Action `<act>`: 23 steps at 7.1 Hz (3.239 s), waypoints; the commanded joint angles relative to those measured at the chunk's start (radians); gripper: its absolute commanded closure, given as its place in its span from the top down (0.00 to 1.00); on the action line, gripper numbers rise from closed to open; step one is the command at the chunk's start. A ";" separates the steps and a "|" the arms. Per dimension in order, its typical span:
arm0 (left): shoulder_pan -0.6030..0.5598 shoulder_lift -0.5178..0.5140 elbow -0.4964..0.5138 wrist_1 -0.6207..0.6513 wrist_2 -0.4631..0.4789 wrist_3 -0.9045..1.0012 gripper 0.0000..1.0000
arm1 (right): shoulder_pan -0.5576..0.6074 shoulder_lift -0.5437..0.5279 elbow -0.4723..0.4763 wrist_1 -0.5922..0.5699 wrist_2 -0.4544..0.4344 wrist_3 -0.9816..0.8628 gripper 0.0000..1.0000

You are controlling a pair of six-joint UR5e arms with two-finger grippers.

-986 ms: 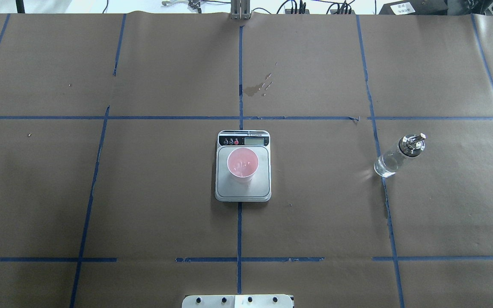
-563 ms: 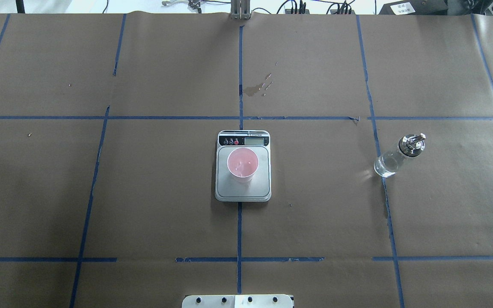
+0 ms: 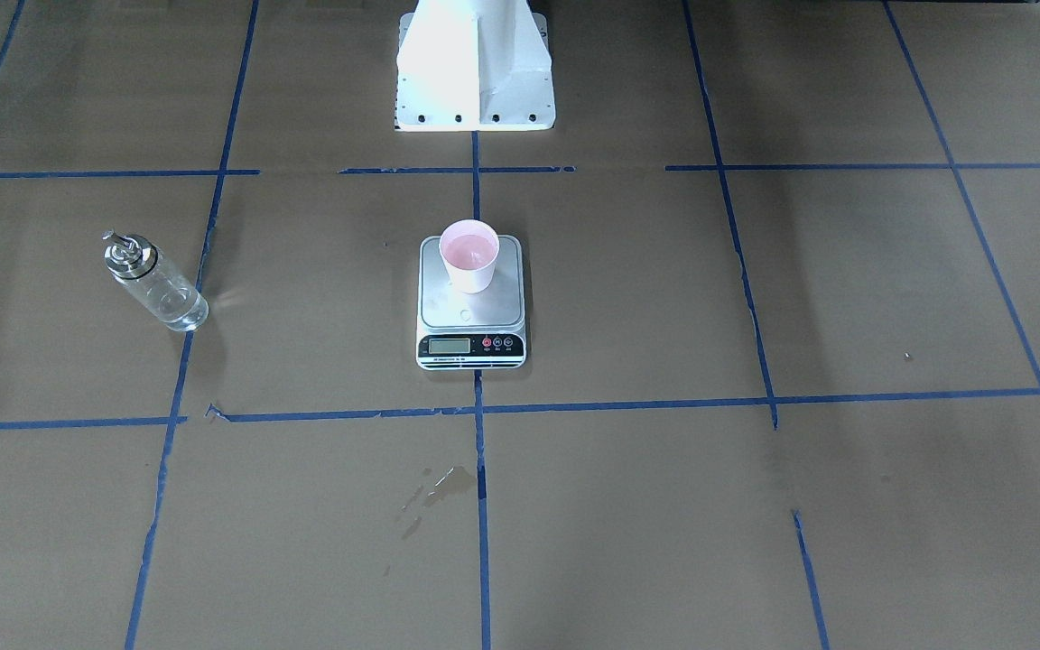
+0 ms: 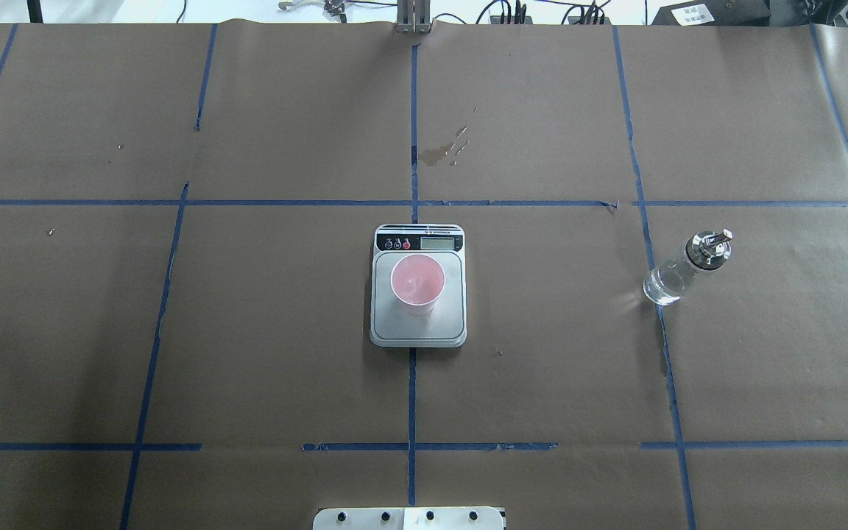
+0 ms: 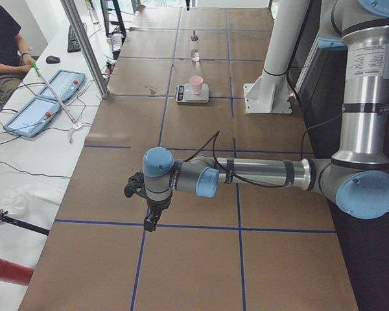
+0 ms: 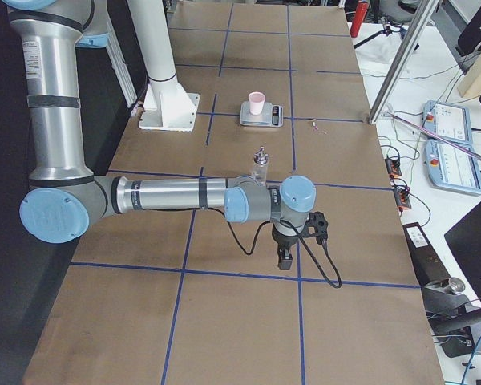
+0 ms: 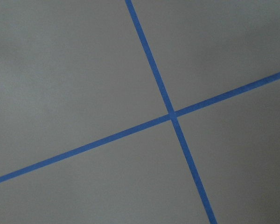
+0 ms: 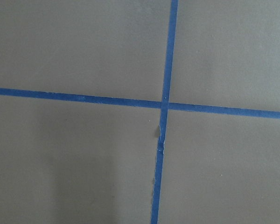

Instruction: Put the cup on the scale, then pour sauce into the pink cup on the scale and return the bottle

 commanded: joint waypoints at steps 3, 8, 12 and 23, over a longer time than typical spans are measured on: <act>-0.071 -0.060 0.007 0.154 -0.008 0.031 1.00 | 0.040 -0.021 -0.003 0.011 0.042 0.000 1.00; -0.091 -0.077 -0.001 0.165 -0.036 0.018 1.00 | 0.105 -0.037 0.005 0.007 0.058 0.005 1.00; -0.093 -0.074 -0.003 0.159 -0.037 -0.099 1.00 | 0.105 -0.038 -0.001 0.003 0.058 0.013 1.00; -0.093 -0.072 -0.003 0.156 -0.037 -0.114 1.00 | 0.105 -0.041 0.002 0.007 0.060 0.013 1.00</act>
